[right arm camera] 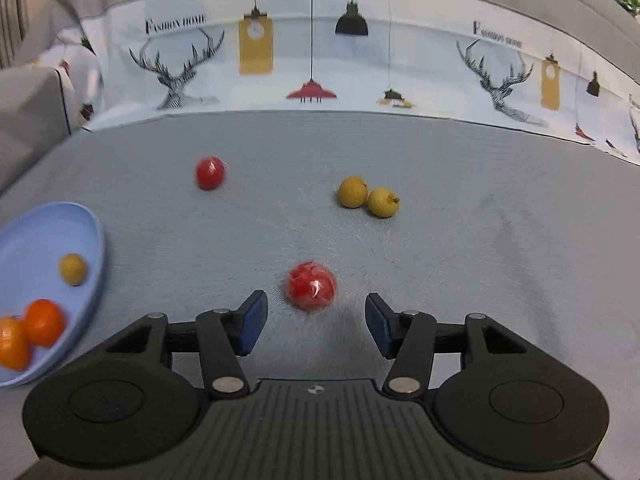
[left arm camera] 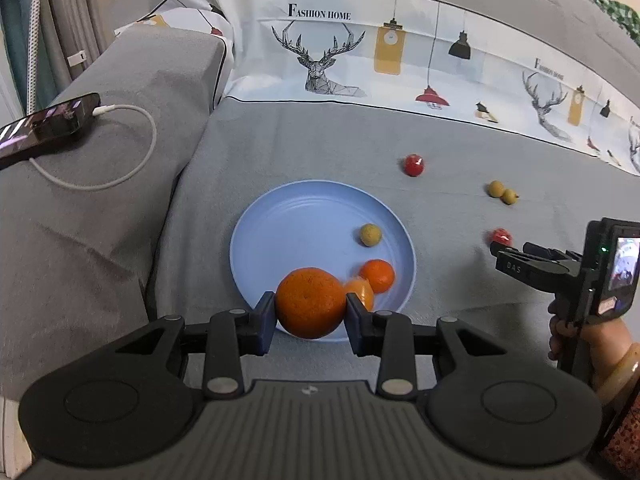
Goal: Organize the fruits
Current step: 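Reach the right tool to the plastic-wrapped red apple and grasp it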
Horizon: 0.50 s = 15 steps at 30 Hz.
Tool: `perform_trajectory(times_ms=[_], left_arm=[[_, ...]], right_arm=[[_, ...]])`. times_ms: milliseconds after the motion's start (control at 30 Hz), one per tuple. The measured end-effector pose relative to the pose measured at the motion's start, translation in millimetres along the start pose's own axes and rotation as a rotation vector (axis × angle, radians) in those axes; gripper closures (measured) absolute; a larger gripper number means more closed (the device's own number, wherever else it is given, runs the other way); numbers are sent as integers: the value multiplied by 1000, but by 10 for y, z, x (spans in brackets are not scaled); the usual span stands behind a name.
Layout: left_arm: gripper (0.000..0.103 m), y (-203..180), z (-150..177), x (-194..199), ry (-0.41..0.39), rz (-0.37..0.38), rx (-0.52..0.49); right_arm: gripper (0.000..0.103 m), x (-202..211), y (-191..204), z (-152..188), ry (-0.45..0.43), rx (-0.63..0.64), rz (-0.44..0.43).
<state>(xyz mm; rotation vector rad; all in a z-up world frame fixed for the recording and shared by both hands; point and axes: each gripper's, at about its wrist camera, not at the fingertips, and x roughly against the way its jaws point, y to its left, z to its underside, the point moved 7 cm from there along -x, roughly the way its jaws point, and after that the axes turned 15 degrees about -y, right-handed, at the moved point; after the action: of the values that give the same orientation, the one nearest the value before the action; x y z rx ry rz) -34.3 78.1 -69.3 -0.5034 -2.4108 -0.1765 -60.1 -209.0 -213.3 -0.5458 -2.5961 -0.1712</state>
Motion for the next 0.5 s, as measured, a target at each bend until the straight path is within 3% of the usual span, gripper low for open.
perform_trajectory(times_ms=[133,167,200,233,500], left_arm=[[63,0,-57,-112,5,-9,0],[63,0,-71,-133,6,-11,0],[63,-11,-85,-148,6,-14,0],[63,-15,-96,-159,6,-14,1],[63,-16,-145,-106,-16,0,19]], right_arm=[[47,-254,-7,51,13,4,7],[54,-274,-8,50,-2,5,5],[68,-276,-2,41,-12,14,-3],[72,-275,12,27,-13,27,-12],[72,320,253,-315,-96,6,-92]])
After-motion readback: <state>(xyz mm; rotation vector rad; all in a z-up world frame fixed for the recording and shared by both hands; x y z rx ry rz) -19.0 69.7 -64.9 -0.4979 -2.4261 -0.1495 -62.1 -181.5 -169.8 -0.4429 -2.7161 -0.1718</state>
